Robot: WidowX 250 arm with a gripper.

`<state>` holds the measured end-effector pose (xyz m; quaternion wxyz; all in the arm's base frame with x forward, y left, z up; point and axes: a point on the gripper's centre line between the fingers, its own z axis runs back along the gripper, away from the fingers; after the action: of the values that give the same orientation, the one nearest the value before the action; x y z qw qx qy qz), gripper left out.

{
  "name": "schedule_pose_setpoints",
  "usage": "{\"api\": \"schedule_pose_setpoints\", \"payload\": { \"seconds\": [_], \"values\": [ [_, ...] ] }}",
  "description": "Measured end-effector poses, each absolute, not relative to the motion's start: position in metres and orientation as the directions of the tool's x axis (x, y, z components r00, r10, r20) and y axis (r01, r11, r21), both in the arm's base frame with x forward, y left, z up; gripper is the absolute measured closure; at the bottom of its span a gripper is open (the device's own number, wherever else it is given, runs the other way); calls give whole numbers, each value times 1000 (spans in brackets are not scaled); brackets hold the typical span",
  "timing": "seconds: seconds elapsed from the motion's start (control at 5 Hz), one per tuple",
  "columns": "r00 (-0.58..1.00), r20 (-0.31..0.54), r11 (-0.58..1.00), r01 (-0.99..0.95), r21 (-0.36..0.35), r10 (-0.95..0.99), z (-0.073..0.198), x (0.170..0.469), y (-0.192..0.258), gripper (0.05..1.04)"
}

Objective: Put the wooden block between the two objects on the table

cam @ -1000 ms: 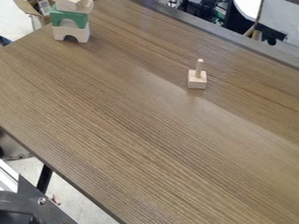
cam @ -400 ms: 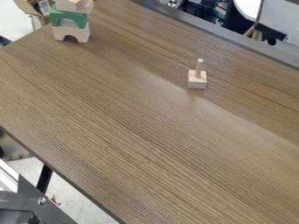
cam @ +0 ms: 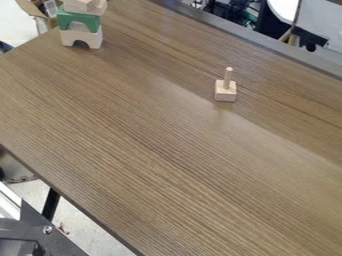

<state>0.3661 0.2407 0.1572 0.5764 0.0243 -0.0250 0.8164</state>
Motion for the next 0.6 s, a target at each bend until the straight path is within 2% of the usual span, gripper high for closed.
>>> {"api": "schedule_pose_setpoints", "payload": {
  "seconds": [0.2,0.6],
  "values": [
    [-335,72,-337,-942,15,940,146,365,245,85],
    [-340,95,-343,-939,22,936,145,362,254,85]
  ]
}}
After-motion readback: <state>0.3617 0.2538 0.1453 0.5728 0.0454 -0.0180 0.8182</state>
